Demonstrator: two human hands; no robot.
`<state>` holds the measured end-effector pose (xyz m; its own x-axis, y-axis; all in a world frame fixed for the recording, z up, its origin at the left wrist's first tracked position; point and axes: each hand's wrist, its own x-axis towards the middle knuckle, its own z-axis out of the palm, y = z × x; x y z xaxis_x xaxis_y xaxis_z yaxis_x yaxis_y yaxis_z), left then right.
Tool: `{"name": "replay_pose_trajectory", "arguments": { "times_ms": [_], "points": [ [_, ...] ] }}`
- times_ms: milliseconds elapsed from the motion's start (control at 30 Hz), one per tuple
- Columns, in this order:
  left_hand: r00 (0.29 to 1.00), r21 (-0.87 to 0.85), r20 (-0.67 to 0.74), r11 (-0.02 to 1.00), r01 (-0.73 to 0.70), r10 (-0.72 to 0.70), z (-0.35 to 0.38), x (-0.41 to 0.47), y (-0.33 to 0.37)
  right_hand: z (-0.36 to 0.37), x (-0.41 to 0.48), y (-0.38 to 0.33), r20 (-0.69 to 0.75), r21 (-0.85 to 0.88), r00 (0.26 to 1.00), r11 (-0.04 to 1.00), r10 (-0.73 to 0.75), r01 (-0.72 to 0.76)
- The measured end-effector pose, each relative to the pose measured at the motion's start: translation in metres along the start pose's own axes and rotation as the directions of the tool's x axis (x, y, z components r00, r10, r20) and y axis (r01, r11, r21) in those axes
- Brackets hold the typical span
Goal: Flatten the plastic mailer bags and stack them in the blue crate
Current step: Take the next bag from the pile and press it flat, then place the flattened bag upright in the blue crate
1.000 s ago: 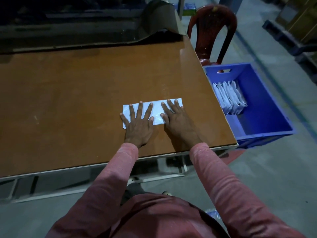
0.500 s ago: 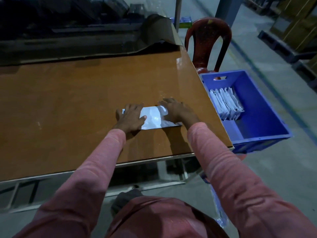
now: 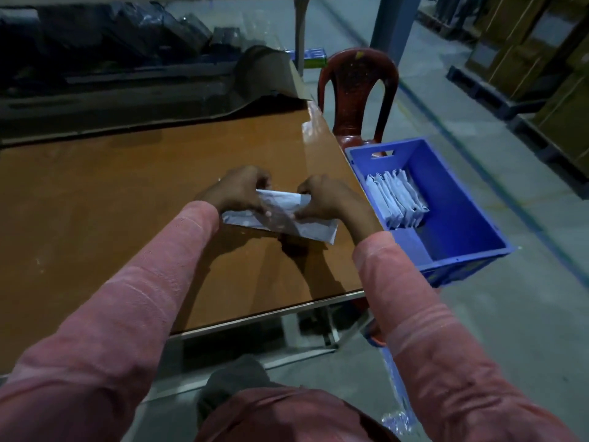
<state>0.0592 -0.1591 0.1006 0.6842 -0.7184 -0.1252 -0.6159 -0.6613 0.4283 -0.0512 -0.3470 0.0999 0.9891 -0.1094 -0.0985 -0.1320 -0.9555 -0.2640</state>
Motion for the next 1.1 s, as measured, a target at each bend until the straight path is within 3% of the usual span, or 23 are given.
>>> {"name": "replay_pose_trajectory", "arguments": {
  "times_ms": [100,200,333,467,567,600,700,800,967,1100],
  "points": [
    [0.99,0.036,-0.036,0.99,-0.137,0.139,-0.01,0.025,0.031,-0.016,-0.021,0.018,-0.182,-0.071,0.983,0.997,0.023,-0.036],
    [0.967,0.109,-0.057,0.964,-0.242,0.249,-0.012,0.057,0.057,-0.023,-0.036,0.043,-0.321,-0.058,0.936,0.983,0.146,-0.173],
    [0.891,0.317,-0.143,0.873,-0.371,0.431,-0.011,0.104,0.089,-0.033,-0.054,0.082,-0.412,0.028,0.863,0.951,0.292,-0.308],
    [0.81,0.325,-0.131,0.797,-0.509,0.571,-0.003,0.151,0.129,-0.038,-0.066,0.117,-0.513,-0.006,0.795,0.925,0.324,-0.38],
    [0.748,0.316,-0.144,0.746,-0.586,0.649,0.014,0.187,0.157,-0.026,-0.066,0.146,-0.545,0.043,0.72,0.872,0.43,-0.488],
    [0.755,0.32,-0.169,0.76,-0.565,0.633,0.023,0.199,0.164,-0.018,-0.063,0.158,-0.545,0.066,0.69,0.846,0.475,-0.53],
    [0.906,0.278,-0.155,0.898,-0.342,0.393,0.061,0.228,0.171,0.004,-0.055,0.201,-0.527,0.158,0.578,0.74,0.623,-0.654],
    [0.956,0.301,-0.057,0.918,-0.258,0.287,0.114,0.252,0.172,0.023,-0.043,0.251,-0.467,0.264,0.501,0.656,0.728,-0.707],
    [0.976,0.347,0.162,0.917,-0.197,0.149,0.199,0.291,0.188,0.055,-0.007,0.331,-0.346,0.35,0.537,0.637,0.769,-0.687],
    [0.944,0.33,0.323,0.927,-0.179,0.067,0.256,0.322,0.205,0.078,0.022,0.381,-0.265,0.368,0.582,0.638,0.769,-0.676]
  ]
}}
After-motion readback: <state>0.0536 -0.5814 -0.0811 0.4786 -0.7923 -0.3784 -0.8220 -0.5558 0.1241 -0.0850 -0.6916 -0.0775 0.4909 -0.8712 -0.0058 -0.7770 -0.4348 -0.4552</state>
